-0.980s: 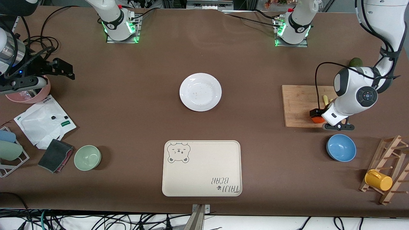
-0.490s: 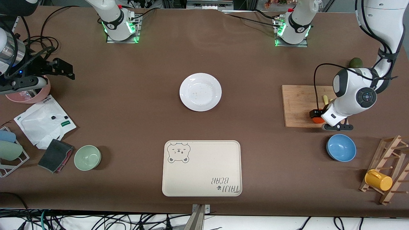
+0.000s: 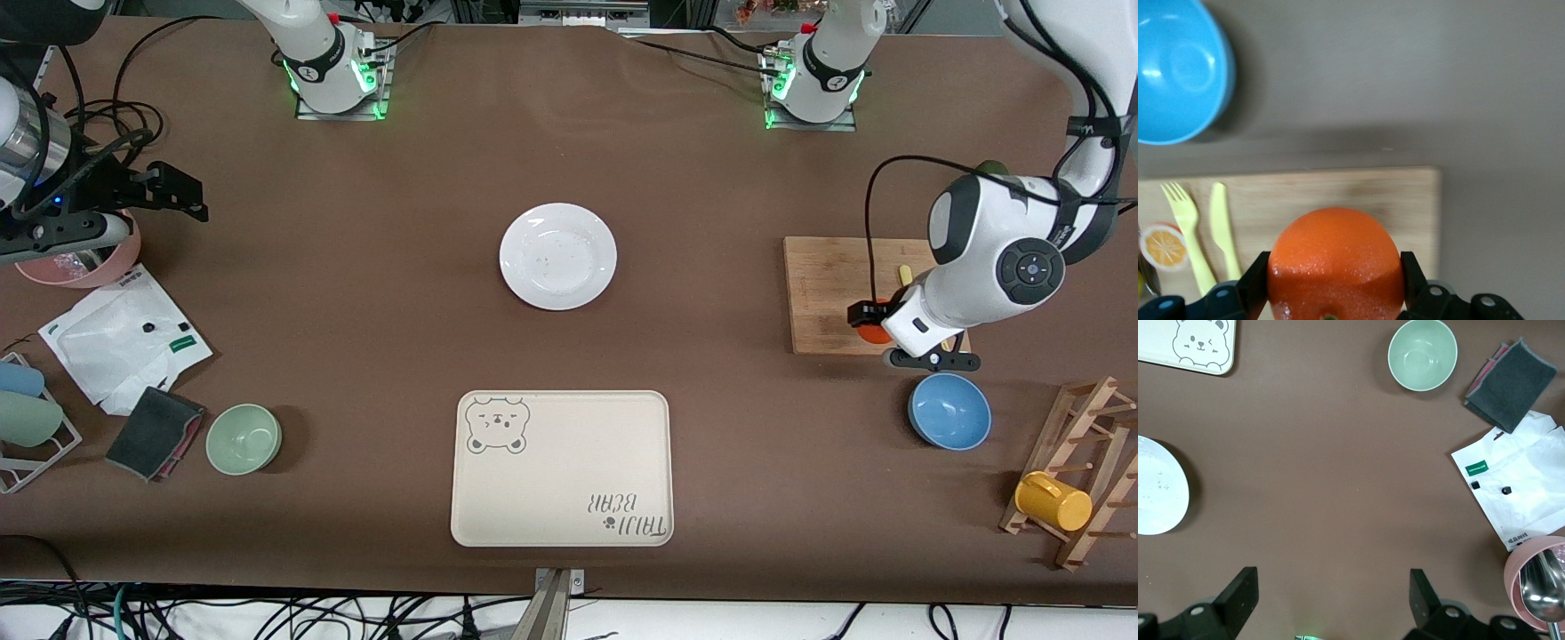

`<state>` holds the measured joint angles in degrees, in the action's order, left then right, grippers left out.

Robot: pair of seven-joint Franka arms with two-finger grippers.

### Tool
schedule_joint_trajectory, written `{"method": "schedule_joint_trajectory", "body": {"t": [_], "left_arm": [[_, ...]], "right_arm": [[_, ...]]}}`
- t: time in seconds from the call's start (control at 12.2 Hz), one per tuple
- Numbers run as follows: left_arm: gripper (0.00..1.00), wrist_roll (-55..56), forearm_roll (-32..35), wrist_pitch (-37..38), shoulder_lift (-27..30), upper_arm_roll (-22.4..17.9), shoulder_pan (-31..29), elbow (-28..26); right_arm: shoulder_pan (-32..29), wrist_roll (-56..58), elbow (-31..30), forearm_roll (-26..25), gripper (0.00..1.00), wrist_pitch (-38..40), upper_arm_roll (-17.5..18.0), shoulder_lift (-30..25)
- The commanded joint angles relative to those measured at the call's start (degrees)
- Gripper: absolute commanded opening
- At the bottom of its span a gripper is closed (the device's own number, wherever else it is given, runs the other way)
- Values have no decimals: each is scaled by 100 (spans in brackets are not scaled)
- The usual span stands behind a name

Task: Place orange and plate with both arms
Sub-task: 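Lift the orange and carry it over the white plate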

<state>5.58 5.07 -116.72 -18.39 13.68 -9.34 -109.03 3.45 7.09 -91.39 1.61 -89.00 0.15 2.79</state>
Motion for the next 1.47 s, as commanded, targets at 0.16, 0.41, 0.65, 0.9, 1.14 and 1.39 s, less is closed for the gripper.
{"method": "schedule_joint_trajectory", "body": {"t": [0.16, 0.41, 0.65, 0.9, 1.14, 1.39], "left_arm": [[18, 2475, -551, 554, -94, 1072, 326, 435], [18, 4499, -543, 554, -427, 1216, 1283, 820], [18, 6046, -551, 528, -988, 1216, 2214, 1356], [18, 7033, -560, 458, -1665, 1216, 2936, 1665], [18, 7693, -551, -566, -2131, 1216, 3324, 1657], [18, 7914, -481, -1298, -2537, 1181, 3536, 1657]], "right_arm": [[-20, -15, 78, -73, 100, 93, 20, 29], [-20, -15, 78, -65, 100, 93, 20, 29], [-20, -15, 69, -73, 100, 93, 20, 29], [-20, -15, 69, -73, 100, 102, 20, 29], [-20, -41, 60, -65, 100, 154, 20, 29], [-20, -59, 60, -64, 100, 155, 20, 29]]}}
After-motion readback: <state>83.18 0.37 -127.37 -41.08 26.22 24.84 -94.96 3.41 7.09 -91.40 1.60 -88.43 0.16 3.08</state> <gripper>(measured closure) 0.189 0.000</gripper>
